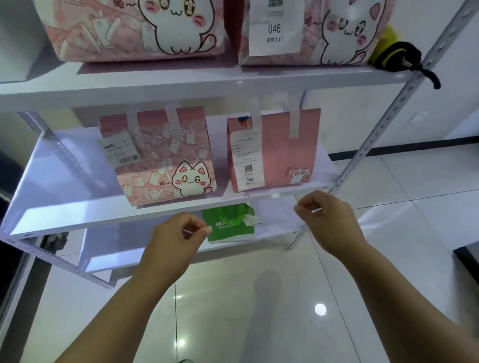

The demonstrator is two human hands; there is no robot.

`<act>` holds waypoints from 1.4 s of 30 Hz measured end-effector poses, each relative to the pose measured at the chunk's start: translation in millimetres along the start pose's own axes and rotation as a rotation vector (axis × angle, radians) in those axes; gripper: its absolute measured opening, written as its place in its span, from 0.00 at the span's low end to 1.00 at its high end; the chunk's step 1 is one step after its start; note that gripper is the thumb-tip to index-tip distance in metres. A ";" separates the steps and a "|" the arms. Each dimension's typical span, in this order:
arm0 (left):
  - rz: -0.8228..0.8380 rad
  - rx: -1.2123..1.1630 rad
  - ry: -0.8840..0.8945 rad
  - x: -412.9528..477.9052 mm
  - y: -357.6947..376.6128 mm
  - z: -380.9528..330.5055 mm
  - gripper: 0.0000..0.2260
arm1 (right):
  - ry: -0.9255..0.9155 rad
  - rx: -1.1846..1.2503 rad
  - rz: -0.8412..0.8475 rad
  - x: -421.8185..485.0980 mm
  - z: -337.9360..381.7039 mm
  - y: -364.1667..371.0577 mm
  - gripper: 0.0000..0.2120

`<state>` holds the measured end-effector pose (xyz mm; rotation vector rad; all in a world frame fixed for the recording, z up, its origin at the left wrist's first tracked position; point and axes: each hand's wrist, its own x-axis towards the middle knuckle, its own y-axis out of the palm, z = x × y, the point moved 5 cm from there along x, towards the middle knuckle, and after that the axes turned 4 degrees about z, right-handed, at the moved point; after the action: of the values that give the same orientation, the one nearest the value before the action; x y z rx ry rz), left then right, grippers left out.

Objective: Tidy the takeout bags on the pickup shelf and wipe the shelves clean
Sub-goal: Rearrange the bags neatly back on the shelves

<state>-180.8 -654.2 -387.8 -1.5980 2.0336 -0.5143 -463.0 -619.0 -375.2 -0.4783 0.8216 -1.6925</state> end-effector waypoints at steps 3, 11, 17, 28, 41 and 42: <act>0.070 0.018 -0.001 21.8 6.6 -1.6 0.05 | 0.060 0.010 -0.014 15.2 -9.2 4.1 0.03; 0.121 0.043 0.059 96.0 35.9 -22.1 0.04 | 0.174 0.017 -0.073 63.3 -41.5 4.3 0.07; 0.019 0.047 -0.039 151.5 73.5 -21.9 0.22 | 0.208 -0.008 -0.045 122.3 -79.1 0.0 0.16; -0.084 -0.020 -0.089 205.9 126.5 -12.9 0.18 | 0.184 -0.070 0.113 210.5 -118.5 9.6 0.24; -0.117 0.063 -0.135 172.4 108.6 -21.1 0.08 | 0.206 -0.071 -0.091 168.3 -119.7 -23.5 0.09; -0.108 0.052 -0.135 165.3 106.3 -23.1 0.08 | 0.213 -0.072 -0.092 159.4 -117.8 -26.8 0.09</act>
<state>-308.5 -789.5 -455.3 -1.6720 1.8284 -0.4806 -606.5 -735.9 -451.1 -0.3937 1.0314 -1.8256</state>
